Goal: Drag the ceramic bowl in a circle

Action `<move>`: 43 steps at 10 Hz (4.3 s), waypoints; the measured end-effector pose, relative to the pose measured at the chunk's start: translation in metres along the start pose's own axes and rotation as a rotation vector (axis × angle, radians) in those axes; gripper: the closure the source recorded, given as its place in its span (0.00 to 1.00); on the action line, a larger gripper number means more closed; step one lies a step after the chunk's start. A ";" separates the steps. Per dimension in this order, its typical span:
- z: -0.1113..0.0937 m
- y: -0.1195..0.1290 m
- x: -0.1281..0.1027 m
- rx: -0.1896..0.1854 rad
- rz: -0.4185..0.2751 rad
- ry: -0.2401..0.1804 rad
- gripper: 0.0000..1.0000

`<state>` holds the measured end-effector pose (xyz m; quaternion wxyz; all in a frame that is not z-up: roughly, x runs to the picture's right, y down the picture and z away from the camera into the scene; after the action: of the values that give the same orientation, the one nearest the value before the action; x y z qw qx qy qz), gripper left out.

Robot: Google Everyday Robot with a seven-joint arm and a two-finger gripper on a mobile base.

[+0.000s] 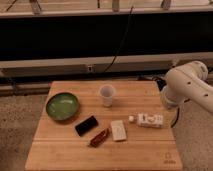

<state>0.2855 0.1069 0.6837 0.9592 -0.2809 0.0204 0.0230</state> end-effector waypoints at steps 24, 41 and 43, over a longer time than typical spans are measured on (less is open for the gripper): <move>-0.003 -0.059 -0.199 0.075 -0.456 0.050 0.20; 0.031 -0.084 -0.319 0.105 -0.771 0.019 0.20; 0.032 -0.083 -0.321 0.107 -0.784 0.009 0.20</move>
<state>-0.0294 0.0444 0.7721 0.9086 -0.2170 -0.0828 -0.3472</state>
